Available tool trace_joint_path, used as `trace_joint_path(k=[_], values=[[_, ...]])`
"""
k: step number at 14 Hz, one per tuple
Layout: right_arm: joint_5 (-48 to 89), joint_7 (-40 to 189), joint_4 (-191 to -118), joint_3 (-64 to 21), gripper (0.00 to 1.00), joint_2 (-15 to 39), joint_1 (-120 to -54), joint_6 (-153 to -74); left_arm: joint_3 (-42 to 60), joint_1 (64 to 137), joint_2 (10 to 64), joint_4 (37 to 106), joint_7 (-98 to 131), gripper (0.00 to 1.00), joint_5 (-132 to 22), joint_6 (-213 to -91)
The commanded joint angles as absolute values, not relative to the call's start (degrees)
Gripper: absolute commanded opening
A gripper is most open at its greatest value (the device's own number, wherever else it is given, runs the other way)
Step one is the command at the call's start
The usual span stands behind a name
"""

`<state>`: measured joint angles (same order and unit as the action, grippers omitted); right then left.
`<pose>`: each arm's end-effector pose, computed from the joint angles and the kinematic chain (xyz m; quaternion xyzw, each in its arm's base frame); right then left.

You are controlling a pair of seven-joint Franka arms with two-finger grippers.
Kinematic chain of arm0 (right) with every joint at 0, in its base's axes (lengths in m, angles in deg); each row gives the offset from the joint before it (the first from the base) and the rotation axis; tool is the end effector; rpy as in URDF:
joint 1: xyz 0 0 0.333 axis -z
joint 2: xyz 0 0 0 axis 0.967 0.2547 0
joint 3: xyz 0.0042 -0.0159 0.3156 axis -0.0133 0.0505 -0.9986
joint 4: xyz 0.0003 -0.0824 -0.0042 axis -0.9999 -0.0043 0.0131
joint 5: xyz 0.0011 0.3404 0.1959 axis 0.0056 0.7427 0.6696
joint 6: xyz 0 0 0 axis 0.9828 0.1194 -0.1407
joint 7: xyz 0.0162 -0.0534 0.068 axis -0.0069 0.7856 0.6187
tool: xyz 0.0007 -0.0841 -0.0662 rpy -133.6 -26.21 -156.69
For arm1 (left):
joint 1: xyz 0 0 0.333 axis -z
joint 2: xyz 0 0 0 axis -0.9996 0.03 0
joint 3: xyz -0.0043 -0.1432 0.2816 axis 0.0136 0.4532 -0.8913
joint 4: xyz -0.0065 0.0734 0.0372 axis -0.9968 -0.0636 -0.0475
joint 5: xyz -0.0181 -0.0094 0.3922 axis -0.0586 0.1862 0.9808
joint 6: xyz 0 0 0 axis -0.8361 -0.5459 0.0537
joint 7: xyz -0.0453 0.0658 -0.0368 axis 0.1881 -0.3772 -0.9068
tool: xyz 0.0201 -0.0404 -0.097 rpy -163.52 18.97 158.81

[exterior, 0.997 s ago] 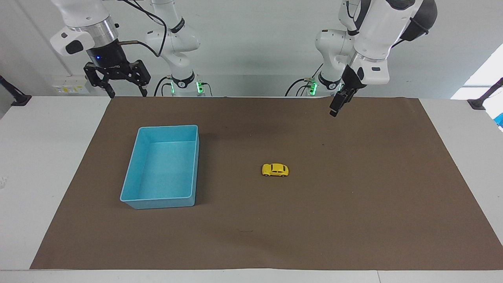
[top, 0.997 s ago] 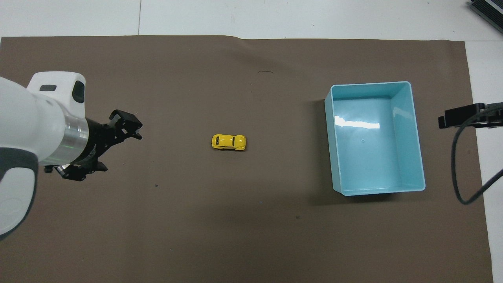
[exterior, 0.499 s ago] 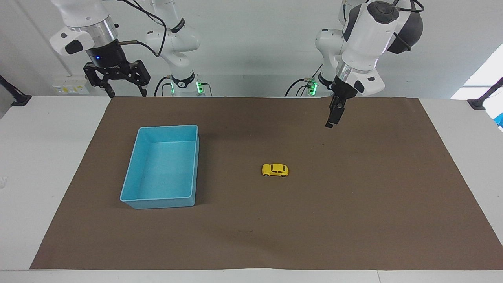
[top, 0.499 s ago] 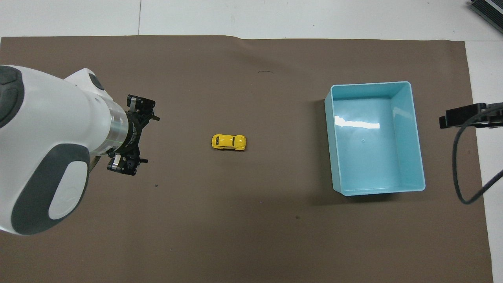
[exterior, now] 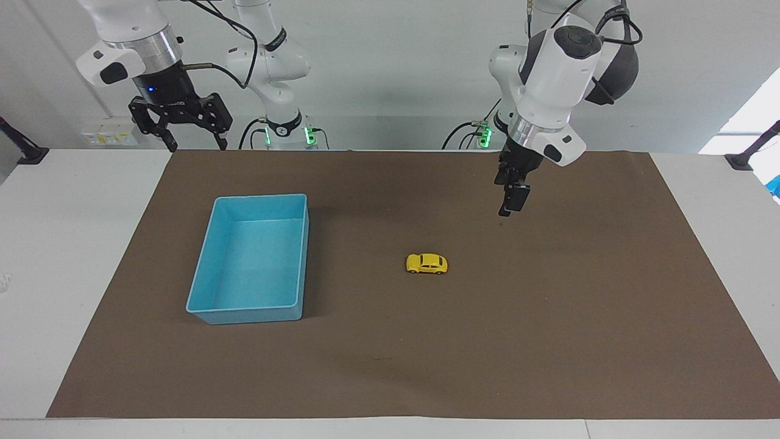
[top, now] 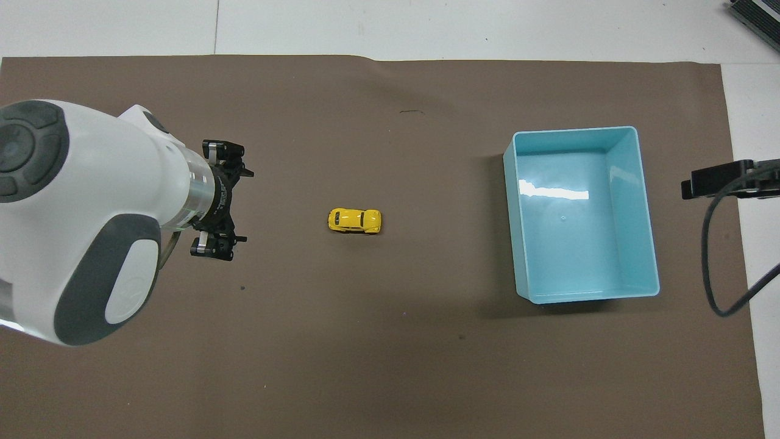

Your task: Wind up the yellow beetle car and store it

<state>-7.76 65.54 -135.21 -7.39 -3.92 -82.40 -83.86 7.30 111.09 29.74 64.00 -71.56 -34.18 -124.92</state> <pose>0.5452 0.0036 0.6761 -0.9991 0.0034 -0.0375 0.0199 0.5363 -0.2449 0.5318 0.7590 0.6477 -0.0066 0.0660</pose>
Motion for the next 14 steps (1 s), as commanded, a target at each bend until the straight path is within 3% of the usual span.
trace_joint_path(k=[1, 3, 10, 14], values=[[-6.7, 66.2, -136.0, -7.1, 1.0, -4.7, -82.2, -83.8, 6.2, 115.2, 33.6, 63.6, -76.3, 1.0, -34.4, -127.8], [-6.7, 66.2, -136.0, -7.1, 1.0, -4.7, -82.2, -83.8, 6.1, 118.4, 39.0, 61.9, -79.7, 1.0, -33.8, -129.7], [-6.7, 66.2, -136.0, -7.1, 1.0, -4.7, -82.2, -83.9, 6.3, 121.3, 45.7, 62.3, -83.4, 1.0, -33.8, -136.7], [-6.7, 66.2, -136.0, -7.1, 1.0, -4.7, -82.2, -83.8, 6.1, 122.5, 52.9, 59.7, -86.8, 1.0, -31.7, -138.1]])
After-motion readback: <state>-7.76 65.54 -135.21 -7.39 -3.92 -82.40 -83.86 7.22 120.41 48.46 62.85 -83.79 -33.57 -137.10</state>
